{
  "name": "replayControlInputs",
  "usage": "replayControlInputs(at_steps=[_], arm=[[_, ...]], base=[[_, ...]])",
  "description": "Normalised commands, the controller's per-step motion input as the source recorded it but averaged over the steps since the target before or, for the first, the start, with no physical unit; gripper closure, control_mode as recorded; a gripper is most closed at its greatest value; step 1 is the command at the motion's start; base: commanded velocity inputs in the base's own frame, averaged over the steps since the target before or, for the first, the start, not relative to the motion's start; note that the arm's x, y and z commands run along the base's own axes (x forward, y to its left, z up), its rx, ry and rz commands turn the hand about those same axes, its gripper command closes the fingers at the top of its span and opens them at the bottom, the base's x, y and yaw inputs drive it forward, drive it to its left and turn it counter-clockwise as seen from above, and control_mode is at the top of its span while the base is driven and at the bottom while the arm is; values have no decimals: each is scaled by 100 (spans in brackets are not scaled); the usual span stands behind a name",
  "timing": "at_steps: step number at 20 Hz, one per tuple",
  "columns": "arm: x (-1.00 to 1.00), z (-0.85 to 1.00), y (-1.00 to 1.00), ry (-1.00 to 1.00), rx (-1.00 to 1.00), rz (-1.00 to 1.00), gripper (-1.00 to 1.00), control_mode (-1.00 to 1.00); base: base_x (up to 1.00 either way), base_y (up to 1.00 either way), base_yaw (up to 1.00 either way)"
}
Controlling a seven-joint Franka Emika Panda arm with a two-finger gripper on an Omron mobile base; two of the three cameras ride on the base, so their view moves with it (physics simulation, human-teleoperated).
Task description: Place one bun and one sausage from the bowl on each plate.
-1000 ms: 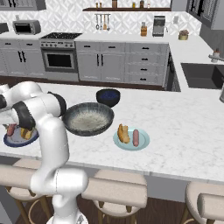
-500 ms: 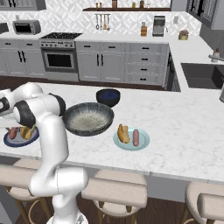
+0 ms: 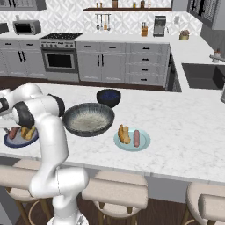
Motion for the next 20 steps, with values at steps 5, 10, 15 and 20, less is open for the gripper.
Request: replayControlInputs(at_steps=[5, 10, 15, 20], arm=[[-12, 36, -23, 0, 0, 0, -100, -100], [-41, 77, -22, 0, 0, -1, -100, -100], [-82, 44, -94, 0, 7, -1, -100, -100], [-63, 41, -100, 0, 15, 0, -100, -100]], base=[[0, 0, 0], [0, 0, 0], [0, 0, 0], [0, 0, 0]])
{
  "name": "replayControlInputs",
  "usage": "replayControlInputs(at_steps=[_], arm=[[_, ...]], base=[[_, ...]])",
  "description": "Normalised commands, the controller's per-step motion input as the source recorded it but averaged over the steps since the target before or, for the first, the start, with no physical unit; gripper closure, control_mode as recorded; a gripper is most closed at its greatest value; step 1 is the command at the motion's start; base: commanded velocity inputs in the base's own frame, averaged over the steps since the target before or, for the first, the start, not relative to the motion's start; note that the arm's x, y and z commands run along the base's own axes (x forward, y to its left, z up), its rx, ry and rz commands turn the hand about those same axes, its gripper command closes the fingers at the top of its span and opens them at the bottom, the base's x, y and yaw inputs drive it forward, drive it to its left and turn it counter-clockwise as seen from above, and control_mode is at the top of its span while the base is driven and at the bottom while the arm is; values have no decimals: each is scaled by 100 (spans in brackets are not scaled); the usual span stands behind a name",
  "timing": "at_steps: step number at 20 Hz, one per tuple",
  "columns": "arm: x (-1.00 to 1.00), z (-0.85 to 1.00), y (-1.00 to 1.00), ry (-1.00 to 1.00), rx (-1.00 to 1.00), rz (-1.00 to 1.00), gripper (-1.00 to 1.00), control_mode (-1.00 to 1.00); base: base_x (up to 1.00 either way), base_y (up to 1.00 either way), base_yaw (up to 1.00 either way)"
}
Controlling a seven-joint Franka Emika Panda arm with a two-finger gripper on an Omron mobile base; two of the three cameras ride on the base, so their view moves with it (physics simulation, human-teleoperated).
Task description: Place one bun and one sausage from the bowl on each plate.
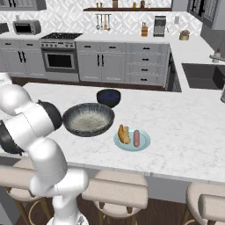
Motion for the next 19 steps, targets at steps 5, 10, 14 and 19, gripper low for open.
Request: replayControlInputs(at_steps=[5, 10, 14, 19], arm=[[-41, 53, -100, 0, 18, 0, -100, -100], [-44, 38, -100, -6, 14, 0, -100, -100], [-41, 32, -100, -6, 11, 2, -100, -100], [-29, 7, -100, -7, 1, 5, -100, -100]], base=[[0, 0, 0], [0, 0, 0], [0, 0, 0], [0, 0, 0]])
